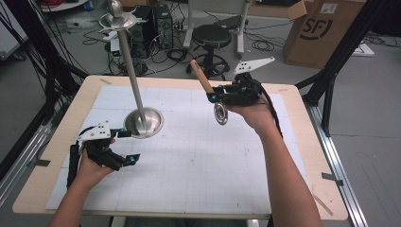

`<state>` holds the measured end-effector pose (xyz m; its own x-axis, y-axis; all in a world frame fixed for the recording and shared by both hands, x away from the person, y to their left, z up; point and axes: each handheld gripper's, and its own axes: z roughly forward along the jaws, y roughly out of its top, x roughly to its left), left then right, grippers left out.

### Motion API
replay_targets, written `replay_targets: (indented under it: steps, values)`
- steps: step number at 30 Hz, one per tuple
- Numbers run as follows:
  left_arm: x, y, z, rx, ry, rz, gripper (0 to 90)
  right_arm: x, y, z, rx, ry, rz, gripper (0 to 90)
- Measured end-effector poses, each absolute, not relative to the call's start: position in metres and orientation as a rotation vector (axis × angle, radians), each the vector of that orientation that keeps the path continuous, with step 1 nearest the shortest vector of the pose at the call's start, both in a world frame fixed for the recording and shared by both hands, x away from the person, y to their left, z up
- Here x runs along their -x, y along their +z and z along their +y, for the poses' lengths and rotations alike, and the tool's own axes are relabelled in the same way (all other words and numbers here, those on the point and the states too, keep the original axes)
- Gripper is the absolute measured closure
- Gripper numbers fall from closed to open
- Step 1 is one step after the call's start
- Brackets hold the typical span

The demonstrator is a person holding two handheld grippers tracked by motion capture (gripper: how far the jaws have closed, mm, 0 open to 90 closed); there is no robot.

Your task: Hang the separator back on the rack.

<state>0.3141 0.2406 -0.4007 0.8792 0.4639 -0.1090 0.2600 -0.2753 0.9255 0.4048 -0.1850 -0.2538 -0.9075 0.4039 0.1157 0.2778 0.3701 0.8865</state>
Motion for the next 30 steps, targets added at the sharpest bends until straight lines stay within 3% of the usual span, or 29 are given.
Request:
replay_targets:
  steps: [30]
  values:
    - [-0.314,-0.401,0.239,-1.878,0.217,0.533,1.8,-0.425,-0.224,-0.149,-0.555,1.637,2.483,68.1]
